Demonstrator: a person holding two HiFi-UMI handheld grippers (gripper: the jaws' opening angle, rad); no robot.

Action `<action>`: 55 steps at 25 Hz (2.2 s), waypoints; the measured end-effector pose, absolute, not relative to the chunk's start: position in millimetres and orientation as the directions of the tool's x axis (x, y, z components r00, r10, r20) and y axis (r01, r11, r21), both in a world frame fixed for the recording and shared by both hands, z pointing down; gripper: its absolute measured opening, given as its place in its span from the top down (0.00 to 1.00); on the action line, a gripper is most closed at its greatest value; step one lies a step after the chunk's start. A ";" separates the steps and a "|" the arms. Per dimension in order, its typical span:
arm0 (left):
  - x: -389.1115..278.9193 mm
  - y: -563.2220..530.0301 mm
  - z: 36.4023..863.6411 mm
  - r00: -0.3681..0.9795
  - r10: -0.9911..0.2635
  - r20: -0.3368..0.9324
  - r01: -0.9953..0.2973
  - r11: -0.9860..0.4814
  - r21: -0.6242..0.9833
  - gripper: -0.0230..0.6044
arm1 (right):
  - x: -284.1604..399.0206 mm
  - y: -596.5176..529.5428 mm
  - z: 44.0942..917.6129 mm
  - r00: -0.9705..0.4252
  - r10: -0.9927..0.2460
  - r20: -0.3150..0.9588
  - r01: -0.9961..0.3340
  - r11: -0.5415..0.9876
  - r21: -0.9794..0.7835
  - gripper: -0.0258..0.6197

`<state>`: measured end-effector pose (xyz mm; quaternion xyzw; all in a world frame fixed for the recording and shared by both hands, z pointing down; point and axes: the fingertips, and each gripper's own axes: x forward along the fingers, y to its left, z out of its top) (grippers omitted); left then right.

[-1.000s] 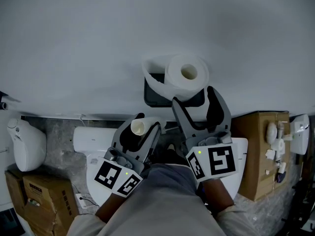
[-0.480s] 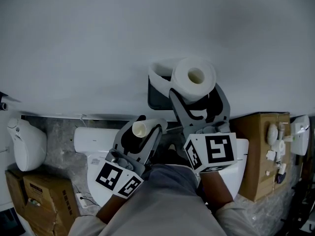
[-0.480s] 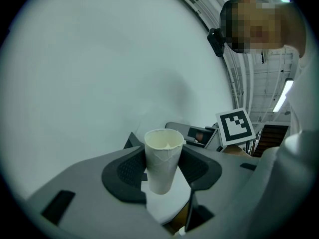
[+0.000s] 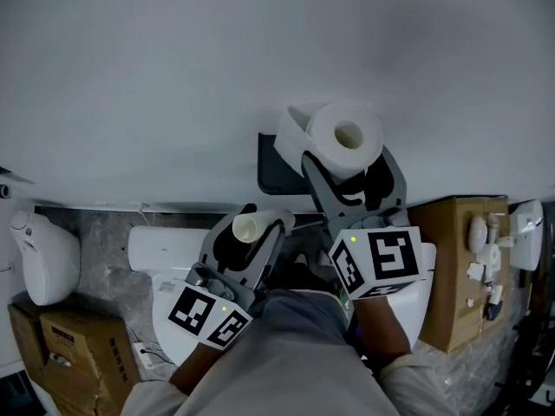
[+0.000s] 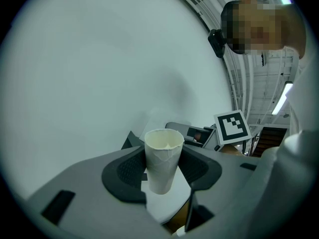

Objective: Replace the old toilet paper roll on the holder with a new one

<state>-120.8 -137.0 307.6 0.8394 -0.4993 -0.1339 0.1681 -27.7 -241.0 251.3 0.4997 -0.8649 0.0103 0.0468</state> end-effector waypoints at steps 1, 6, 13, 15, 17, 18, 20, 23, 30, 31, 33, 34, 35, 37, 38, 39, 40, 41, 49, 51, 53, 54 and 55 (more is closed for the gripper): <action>-120.9 -137.1 307.6 0.466 -0.883 -0.057 -0.793 -0.445 0.416 0.65 | -27.5 -241.1 250.1 -0.504 -0.859 0.090 -0.862 0.507 0.013 0.34; -120.6 -136.1 309.1 0.464 -0.884 -0.055 -0.792 -0.442 0.420 0.65 | -22.9 -239.7 248.1 -0.525 -0.848 0.080 -0.851 0.520 -0.068 0.34; -121.0 -134.6 309.7 0.473 -0.879 -0.057 -0.785 -0.449 0.427 0.65 | -18.9 -235.6 244.2 -0.529 -0.847 0.063 -0.846 0.520 -0.118 0.34; -120.6 -134.4 310.1 0.477 -0.877 -0.057 -0.782 -0.453 0.428 0.65 | -18.1 -232.4 241.0 -0.531 -0.845 0.055 -0.843 0.521 -0.131 0.34; -119.7 -134.0 310.7 0.482 -0.874 -0.056 -0.779 -0.457 0.430 0.65 | -16.9 -227.9 238.1 -0.533 -0.845 0.047 -0.841 0.523 -0.137 0.34; -119.4 -133.9 311.0 0.485 -0.873 -0.056 -0.777 -0.459 0.431 0.65 | -16.3 -225.9 237.1 -0.534 -0.844 0.044 -0.840 0.524 -0.141 0.34; -118.8 -133.9 312.1 0.492 -0.869 -0.054 -0.772 -0.464 0.434 0.65 | -15.0 -223.0 236.6 -0.532 -0.846 0.042 -0.840 0.521 -0.149 0.34; -114.3 -131.3 312.8 0.506 -0.861 -0.053 -0.765 -0.476 0.434 0.65 | -8.2 -218.5 237.8 -0.517 -0.855 0.047 -0.851 0.508 -0.134 0.34; -87.2 -126.6 311.4 0.546 -0.836 -0.049 -0.744 -0.511 0.431 0.65 | 27.7 -208.9 236.3 -0.478 -0.877 0.043 -0.870 0.467 -0.158 0.34; -84.6 -126.7 311.8 0.553 -0.832 -0.047 -0.739 -0.516 0.432 0.65 | 31.3 -208.0 235.7 -0.471 -0.881 0.040 -0.873 0.459 -0.162 0.34; -86.0 -127.9 313.0 0.569 -0.821 -0.046 -0.727 -0.528 0.439 0.65 | 32.0 -207.1 234.8 -0.455 -0.890 0.034 -0.881 0.444 -0.162 0.34; -87.2 -128.7 313.6 0.576 -0.816 -0.046 -0.720 -0.534 0.443 0.65 | 32.1 -207.0 235.1 -0.447 -0.894 0.033 -0.885 0.436 -0.162 0.34; -86.9 -129.2 314.4 0.583 -0.811 -0.046 -0.714 -0.539 0.446 0.65 | 33.8 -206.6 236.0 -0.438 -0.898 0.035 -0.889 0.427 -0.162 0.34; -79.4 -129.2 316.2 0.599 -0.800 -0.042 -0.703 -0.550 0.450 0.65 | 44.8 -205.2 239.0 -0.418 -0.908 0.039 -0.898 0.407 -0.166 0.34; -72.0 -129.2 316.7 0.607 -0.794 -0.039 -0.698 -0.555 0.453 0.65 | 54.3 -204.1 240.2 -0.407 -0.913 0.041 -0.903 0.395 -0.171 0.34; -63.8 -129.4 316.7 0.614 -0.788 -0.036 -0.693 -0.561 0.453 0.65 | 64.9 -203.0 240.8 -0.395 -0.918 0.041 -0.907 0.383 -0.177 0.34; -56.6 -130.0 316.4 0.621 -0.783 -0.033 -0.690 -0.566 0.451 0.65 | 74.6 -202.3 241.4 -0.384 -0.922 0.041 -0.910 0.371 -0.185 0.34; -51.4 -130.8 316.1 0.628 -0.778 -0.031 -0.687 -0.572 0.448 0.65 | 82.3 -201.7 242.2 -0.373 -0.927 0.041 -0.913 0.359 -0.193 0.34; -20.9 -134.0 318.6 0.688 -0.726 -0.013 -0.649 -0.622 0.438 0.65 | 129.6 -201.7 261.1 -0.290 -0.954 0.069 -0.927 0.263 -0.268 0.34; -15.4 -134.1 320.4 0.698 -0.716 -0.006 -0.642 -0.630 0.436 0.65 | 140.9 -202.3 268.4 -0.271 -0.960 0.077 -0.924 0.237 -0.299 0.34; -12.5 -133.9 322.5 0.704 -0.710 0.002 -0.639 -0.633 0.436 0.65 | 148.9 -204.0 278.2 -0.260 -0.962 0.087 -0.911 0.215 -0.351 0.34; -11.5 -133.7 323.4 0.706 -0.708 0.007 -0.639 -0.633 0.437 0.65 | 151.7 -205.1 284.5 -0.261 -0.961 0.094 -0.898 0.206 -0.388 0.34; -10.7 -133.4 324.2 0.707 -0.707 0.011 -0.639 -0.632 0.437 0.65 | 153.5 -206.5 291.7 -0.265 -0.959 0.104 -0.882 0.197 -0.429 0.34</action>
